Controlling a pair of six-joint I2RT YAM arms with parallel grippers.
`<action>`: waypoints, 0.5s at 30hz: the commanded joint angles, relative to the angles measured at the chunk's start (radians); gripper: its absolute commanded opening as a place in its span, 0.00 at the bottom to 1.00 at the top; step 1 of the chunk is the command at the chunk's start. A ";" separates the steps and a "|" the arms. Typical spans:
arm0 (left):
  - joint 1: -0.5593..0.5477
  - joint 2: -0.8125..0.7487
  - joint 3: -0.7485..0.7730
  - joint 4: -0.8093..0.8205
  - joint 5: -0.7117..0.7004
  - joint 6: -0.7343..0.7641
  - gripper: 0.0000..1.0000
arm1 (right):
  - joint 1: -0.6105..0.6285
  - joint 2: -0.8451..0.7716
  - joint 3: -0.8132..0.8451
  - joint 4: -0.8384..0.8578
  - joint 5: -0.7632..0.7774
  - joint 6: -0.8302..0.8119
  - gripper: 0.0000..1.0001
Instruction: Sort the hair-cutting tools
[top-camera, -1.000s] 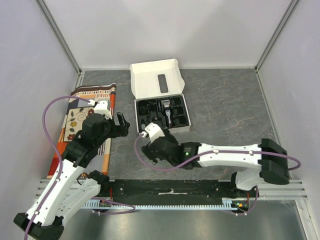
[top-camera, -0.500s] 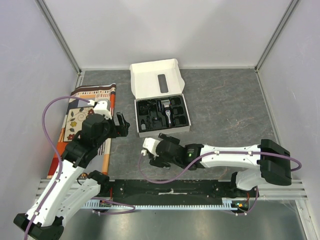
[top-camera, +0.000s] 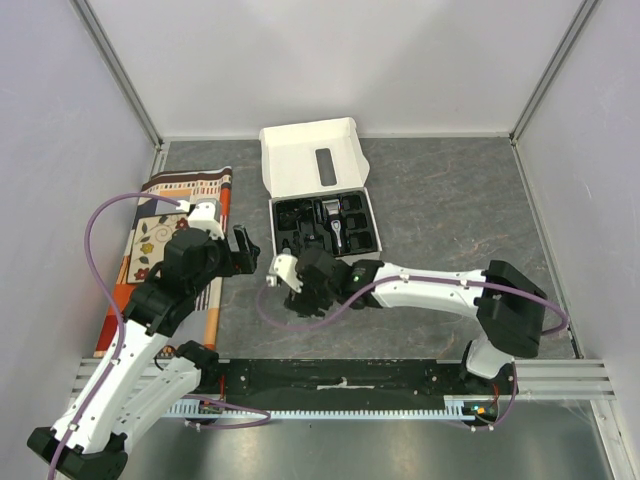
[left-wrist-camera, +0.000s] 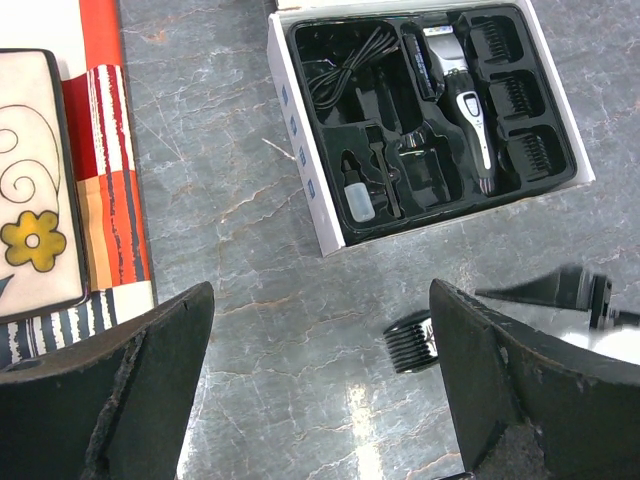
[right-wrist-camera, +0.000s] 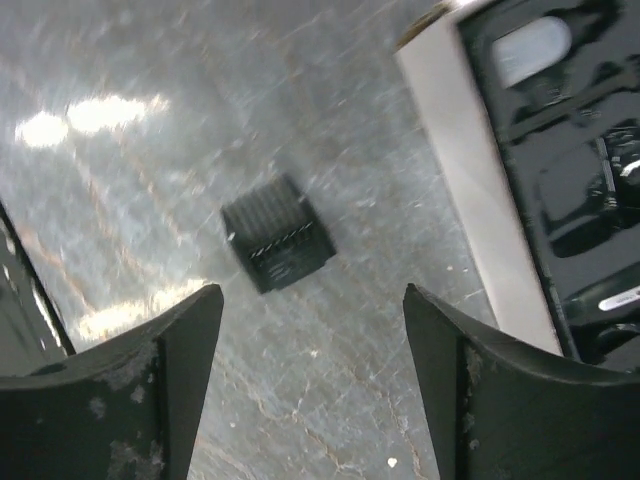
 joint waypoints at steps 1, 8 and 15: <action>0.004 -0.006 -0.003 0.031 0.005 0.036 0.94 | -0.018 0.061 0.187 -0.108 0.021 0.300 0.73; 0.002 0.005 0.000 0.031 0.003 0.036 0.93 | 0.088 0.146 0.210 -0.211 0.163 0.619 0.07; 0.002 0.006 -0.001 0.031 0.008 0.036 0.93 | 0.126 0.095 0.060 -0.171 0.220 0.778 0.00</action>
